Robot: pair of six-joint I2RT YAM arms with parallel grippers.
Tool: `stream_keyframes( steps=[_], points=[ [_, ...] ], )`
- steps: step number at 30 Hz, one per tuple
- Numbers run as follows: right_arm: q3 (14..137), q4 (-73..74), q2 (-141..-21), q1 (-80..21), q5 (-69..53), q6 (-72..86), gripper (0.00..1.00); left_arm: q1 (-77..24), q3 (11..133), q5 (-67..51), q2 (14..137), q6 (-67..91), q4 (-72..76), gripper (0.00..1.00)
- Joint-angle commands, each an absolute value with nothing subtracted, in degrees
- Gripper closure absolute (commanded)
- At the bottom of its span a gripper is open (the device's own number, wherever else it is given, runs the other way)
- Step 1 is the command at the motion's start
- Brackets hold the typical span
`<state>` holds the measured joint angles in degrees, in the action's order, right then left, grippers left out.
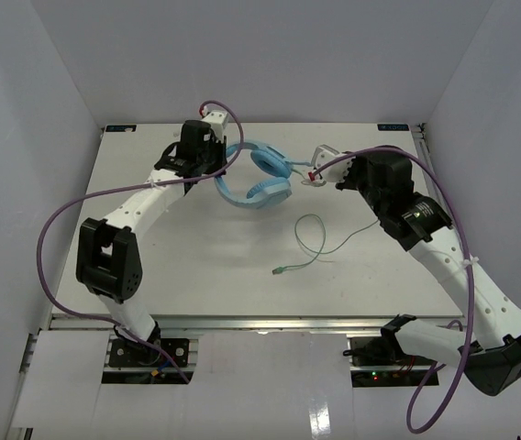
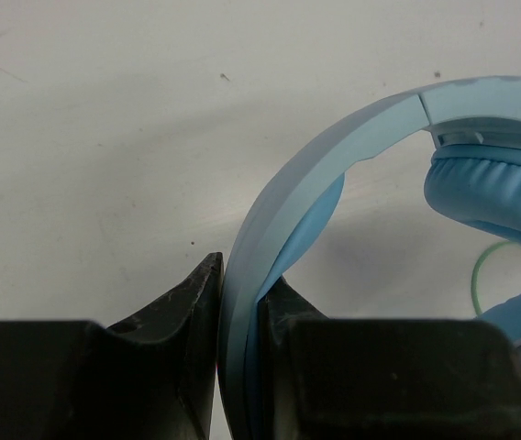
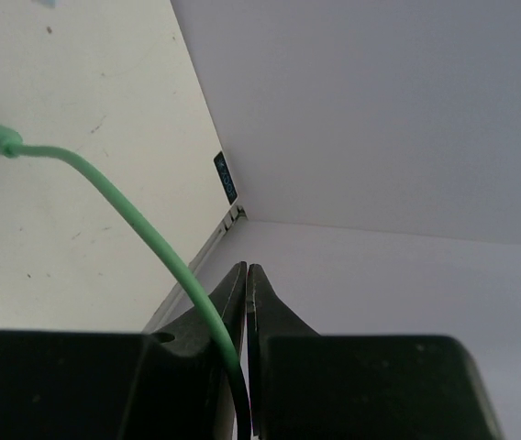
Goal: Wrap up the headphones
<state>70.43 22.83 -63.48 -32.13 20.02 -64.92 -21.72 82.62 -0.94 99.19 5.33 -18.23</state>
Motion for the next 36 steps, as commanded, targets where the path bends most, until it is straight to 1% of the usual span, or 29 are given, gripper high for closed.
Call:
stream_keyframes(
  steps=[1, 7, 11, 14, 20, 25, 29, 36],
  points=[
    [74.3, 23.5, -63.7, -35.1, 15.9, -67.4, 0.91, -24.8, 88.7, -5.4, 100.9, 4.2, -18.5, 1.0],
    [73.1, 25.6, -62.4, -38.8, 11.7, -65.3, 0.92, -26.6, 91.8, -4.1, 103.9, 5.0, -19.1, 1.0],
    [69.8, 22.8, -60.5, -39.2, 12.3, -66.9, 0.91, -26.7, 92.8, -7.7, 104.1, 6.4, -18.6, 1.0],
    [68.2, 20.4, -60.1, -39.2, 12.8, -68.3, 0.91, -27.1, 89.6, -13.3, 102.0, 5.0, -16.5, 1.0],
    [67.4, 17.7, -60.1, -38.7, 13.3, -69.9, 0.9, -27.3, 79.2, -20.1, 93.3, -2.1, -12.8, 1.0],
    [68.6, 17.4, -61.6, -37.8, 11.9, -69.5, 0.9, -27.3, 73.6, -25.1, 87.6, -4.1, -10.5, 1.0],
    [69.0, 17.4, -62.8, -36.6, 7.6, -66.8, 0.89, -27.3, 72.4, -28.6, 84.8, -3.9, -9.5, 1.0],
    [71.9, 17.6, -66.1, -30.8, -8.2, -56.1, 0.86, -27.4, 71.6, -34.5, 80.7, -0.6, -7.5, 1.0]
  ],
)
